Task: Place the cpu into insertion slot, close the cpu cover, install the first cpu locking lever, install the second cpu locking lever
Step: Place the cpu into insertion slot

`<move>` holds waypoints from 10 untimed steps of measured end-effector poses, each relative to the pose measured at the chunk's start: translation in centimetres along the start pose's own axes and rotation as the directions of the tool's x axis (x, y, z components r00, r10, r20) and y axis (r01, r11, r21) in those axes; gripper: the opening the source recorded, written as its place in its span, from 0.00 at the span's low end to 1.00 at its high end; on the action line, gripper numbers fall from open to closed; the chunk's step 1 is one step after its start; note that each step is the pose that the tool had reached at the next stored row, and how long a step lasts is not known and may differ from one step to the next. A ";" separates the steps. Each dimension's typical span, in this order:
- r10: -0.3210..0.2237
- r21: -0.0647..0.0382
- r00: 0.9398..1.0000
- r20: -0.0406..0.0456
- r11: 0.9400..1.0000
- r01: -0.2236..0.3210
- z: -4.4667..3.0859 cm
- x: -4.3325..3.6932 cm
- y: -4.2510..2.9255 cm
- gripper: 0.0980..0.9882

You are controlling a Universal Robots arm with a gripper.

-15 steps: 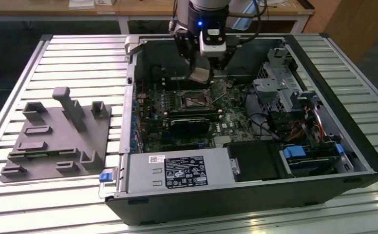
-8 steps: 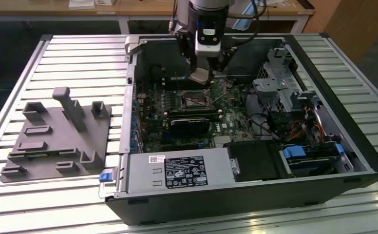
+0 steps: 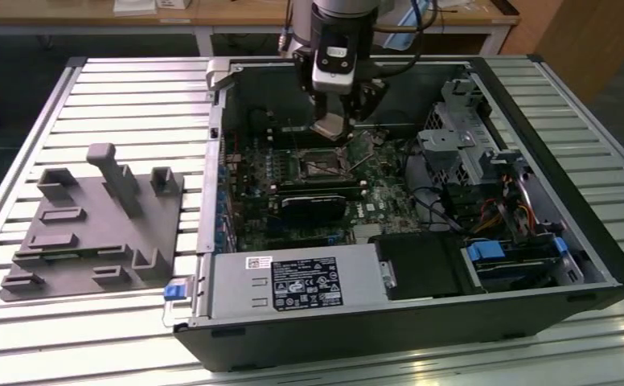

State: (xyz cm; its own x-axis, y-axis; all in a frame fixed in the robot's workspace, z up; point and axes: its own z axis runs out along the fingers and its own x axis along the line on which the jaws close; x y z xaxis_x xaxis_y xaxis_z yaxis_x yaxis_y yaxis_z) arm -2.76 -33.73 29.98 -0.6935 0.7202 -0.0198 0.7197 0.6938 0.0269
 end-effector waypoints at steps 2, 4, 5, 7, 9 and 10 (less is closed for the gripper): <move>0.031 0.002 1.000 0.003 1.000 -0.031 0.02 0.00 0.00 0.50; 0.061 0.004 0.998 0.006 0.998 -0.061 0.03 0.00 0.00 0.50; 0.076 0.005 0.997 0.008 0.997 -0.076 0.04 0.00 0.00 0.50; 0.107 0.007 0.994 0.011 0.994 -0.108 0.05 0.00 0.00 0.50; 0.137 0.009 0.990 0.014 0.990 -0.137 0.06 0.00 0.00 0.50; 0.152 0.010 0.988 0.016 0.988 -0.152 0.07 0.00 0.00 0.50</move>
State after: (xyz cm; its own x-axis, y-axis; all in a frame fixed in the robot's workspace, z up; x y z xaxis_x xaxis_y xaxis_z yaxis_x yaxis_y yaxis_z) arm -2.76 -33.73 29.91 -0.5754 0.8172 -0.0313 0.8171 0.5761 0.0199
